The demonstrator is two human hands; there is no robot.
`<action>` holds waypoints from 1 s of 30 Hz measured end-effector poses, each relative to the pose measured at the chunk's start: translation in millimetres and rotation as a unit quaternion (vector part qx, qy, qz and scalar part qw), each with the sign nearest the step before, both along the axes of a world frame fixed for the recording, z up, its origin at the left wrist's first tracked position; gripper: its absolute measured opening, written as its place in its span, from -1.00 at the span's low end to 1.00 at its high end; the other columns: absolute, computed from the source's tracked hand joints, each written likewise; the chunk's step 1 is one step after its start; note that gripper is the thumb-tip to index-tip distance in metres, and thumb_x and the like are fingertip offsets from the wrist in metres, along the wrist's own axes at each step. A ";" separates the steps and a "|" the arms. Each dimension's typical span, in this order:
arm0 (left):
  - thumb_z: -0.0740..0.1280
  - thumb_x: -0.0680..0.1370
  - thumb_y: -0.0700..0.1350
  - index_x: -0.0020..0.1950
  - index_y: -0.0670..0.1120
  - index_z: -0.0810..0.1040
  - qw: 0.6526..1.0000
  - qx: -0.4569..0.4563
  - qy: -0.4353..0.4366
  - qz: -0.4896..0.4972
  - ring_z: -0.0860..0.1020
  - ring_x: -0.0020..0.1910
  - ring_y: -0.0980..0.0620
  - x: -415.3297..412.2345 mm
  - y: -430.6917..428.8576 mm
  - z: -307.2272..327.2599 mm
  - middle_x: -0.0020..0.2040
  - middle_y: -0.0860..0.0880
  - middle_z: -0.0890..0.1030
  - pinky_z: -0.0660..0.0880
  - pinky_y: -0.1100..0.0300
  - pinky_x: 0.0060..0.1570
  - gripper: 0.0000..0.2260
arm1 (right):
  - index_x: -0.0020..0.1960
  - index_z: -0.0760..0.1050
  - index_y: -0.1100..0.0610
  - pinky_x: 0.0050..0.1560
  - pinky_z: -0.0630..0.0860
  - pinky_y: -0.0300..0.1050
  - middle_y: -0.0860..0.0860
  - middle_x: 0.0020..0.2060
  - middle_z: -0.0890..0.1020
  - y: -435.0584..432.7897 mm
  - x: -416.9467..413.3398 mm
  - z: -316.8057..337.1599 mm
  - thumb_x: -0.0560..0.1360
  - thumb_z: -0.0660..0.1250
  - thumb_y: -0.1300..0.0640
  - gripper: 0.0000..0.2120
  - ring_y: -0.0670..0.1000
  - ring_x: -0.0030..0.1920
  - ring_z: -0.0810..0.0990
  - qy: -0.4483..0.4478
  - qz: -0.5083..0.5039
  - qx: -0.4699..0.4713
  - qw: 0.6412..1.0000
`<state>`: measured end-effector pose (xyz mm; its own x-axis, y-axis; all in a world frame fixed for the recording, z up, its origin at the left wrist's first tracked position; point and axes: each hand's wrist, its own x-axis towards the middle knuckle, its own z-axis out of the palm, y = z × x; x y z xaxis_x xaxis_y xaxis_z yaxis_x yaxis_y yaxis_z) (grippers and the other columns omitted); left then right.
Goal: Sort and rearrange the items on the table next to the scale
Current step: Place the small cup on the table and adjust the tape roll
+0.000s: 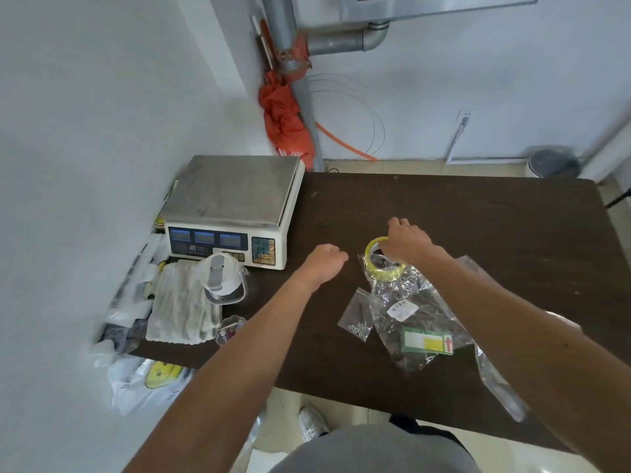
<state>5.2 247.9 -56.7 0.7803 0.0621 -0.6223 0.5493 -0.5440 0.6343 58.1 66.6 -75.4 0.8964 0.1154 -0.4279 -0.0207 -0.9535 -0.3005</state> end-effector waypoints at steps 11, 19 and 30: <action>0.21 0.65 -0.11 0.47 -0.17 0.44 0.998 -0.031 0.052 0.016 0.39 0.44 -0.11 7.4 -42.3 -32.1 0.45 -0.13 0.44 0.34 -0.02 0.45 -0.61 | 0.43 0.23 0.24 0.24 0.39 0.11 0.25 0.33 0.42 -17.7 2.6 -28.9 0.60 0.16 -0.01 -0.51 0.29 0.30 0.44 0.082 -0.045 0.035 0.995; 0.21 0.60 -0.08 0.23 -0.12 0.59 0.993 -0.060 0.081 0.054 0.52 -0.04 -0.03 9.0 -55.9 -43.3 0.03 -0.10 0.60 0.42 0.08 -0.08 -0.72 | 0.41 0.24 0.21 0.19 0.40 0.10 0.22 0.28 0.45 -24.1 2.8 -32.3 0.59 0.17 0.00 -0.53 0.28 0.24 0.47 0.080 -0.053 0.065 0.993; 0.16 0.61 -0.18 0.25 -0.16 0.58 0.984 -0.076 0.095 0.130 0.60 -0.03 -0.01 11.6 -61.9 -41.2 0.11 -0.13 0.66 0.48 0.12 -0.03 -0.71 | 0.44 0.22 0.23 0.17 0.43 0.10 0.23 0.29 0.45 -18.8 -1.4 -25.9 0.58 0.21 -0.07 -0.45 0.29 0.24 0.48 0.060 -0.033 0.046 0.997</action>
<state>16.8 186.0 -97.9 0.6186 0.1391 -0.7733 0.7741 -0.2763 0.5695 56.7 47.8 -101.2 0.8462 0.1010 -0.5232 -0.1246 -0.9171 -0.3786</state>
